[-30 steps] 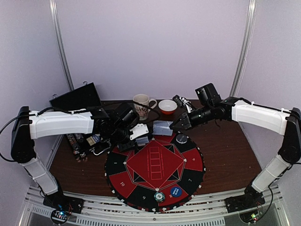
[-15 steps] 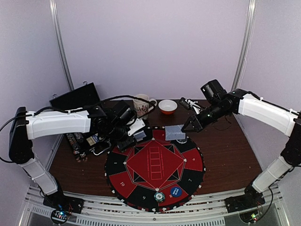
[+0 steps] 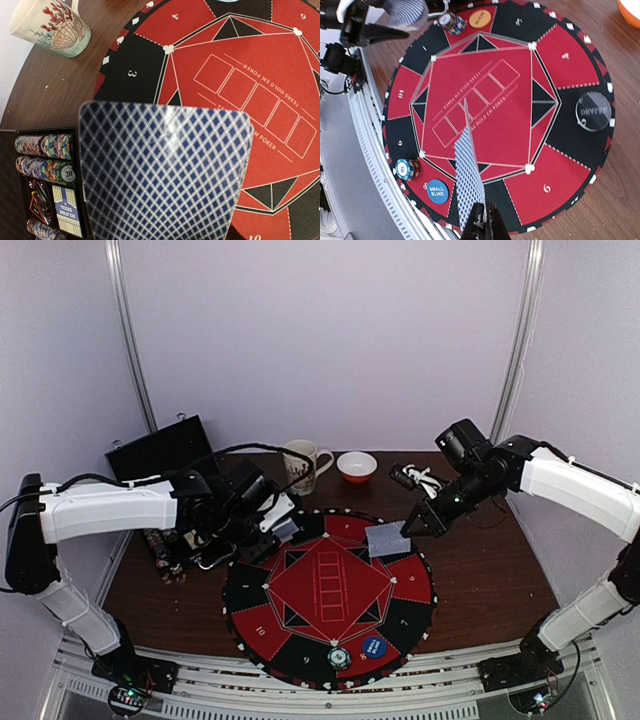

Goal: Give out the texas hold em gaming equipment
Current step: Distribute the poker card in the big blind area.

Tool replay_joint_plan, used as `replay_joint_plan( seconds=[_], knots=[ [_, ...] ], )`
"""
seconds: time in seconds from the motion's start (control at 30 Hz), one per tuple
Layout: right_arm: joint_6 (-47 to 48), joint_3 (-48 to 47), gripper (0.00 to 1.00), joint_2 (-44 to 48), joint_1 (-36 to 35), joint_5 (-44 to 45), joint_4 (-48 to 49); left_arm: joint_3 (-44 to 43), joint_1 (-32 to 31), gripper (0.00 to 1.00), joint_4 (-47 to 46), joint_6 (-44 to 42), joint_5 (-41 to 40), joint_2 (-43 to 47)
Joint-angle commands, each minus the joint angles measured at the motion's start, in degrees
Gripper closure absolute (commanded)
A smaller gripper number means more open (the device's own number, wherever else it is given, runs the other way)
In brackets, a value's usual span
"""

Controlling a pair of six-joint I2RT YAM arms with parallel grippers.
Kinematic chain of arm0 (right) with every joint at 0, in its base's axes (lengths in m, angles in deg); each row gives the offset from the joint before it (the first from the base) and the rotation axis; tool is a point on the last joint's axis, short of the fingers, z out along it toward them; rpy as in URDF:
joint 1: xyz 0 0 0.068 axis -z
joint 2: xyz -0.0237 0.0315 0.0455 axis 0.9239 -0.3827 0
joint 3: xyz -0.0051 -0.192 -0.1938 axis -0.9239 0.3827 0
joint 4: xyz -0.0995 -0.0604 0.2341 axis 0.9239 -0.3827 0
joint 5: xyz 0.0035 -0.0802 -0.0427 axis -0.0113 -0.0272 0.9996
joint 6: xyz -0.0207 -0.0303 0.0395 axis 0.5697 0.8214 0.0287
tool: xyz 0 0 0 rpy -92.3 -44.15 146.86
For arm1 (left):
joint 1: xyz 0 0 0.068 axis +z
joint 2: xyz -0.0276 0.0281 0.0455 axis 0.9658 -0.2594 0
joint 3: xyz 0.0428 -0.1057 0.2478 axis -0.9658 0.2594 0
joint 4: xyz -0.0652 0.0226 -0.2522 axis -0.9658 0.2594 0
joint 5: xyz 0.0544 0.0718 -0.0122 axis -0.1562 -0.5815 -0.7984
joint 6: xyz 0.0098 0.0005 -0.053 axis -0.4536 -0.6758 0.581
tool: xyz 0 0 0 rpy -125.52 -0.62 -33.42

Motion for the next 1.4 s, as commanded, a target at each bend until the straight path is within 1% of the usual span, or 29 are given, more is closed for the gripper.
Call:
replay_joint_plan(
  seconds=[0.0, 0.07, 0.2, 0.33, 0.47, 0.57, 0.77, 0.93, 1.1, 1.17, 1.37],
  knots=[
    [-0.28, 0.0, 1.0, 0.38, -0.78, 3.57, -4.06, -0.26, 0.43, 0.51, -3.7, -2.23, 0.61, 1.36],
    [-1.08, -1.12, 1.0, -0.3, -1.0, 3.4, -5.03, -1.29, 0.43, 0.51, -4.06, -3.03, 1.93, 0.65],
    [-3.2, -1.63, 1.0, -0.35, -1.07, 3.42, -3.91, -3.19, 0.6, 0.51, -4.3, -5.13, 4.7, -0.48],
    [-5.55, -1.72, 1.0, -0.42, -1.07, 2.48, -2.71, -4.48, 1.37, 0.51, -4.16, -5.27, 6.85, -1.24],
    [-7.36, -0.11, 1.0, 1.1, -1.07, 2.55, 0.34, -4.43, 1.96, 0.51, -3.87, -4.18, 6.52, -0.88],
    [-9.1, 1.57, 1.0, 2.81, -1.1, 3.02, 2.8, -4.82, 2.02, 0.52, -2.42, -3.04, 4.46, -0.62],
    [-9.6, 3.4, 1.0, 6.31, -1.07, 2.22, 4.79, -4.12, 1.97, 0.52, -0.81, 0.44, 1.37, 2.28],
    [-11.87, 3.44, 1.0, 6.47, -1.08, 3.29, 6.12, -5.32, 1.97, 0.51, 2.22, 1.87, -1.47, 2.93],
    [-15.25, 2.87, 1.0, 5.86, -1.07, 3.67, 9.23, -6.16, 2.86, 0.51, 2.19, 0.32, -1.1, 2.76],
    [-16.39, 2.86, 1.0, 5.52, -1.08, 3.53, 10.89, -7.26, 3.95, 0.51, 2.19, -0.89, 0.53, 2.22],
    [-16.7, 2.44, 1.0, 3.84, -1.07, 1.65, 12.7, -10.67, 6.47, 0.5, 1.63, -4.38, 2.98, 0.65]
  ],
)
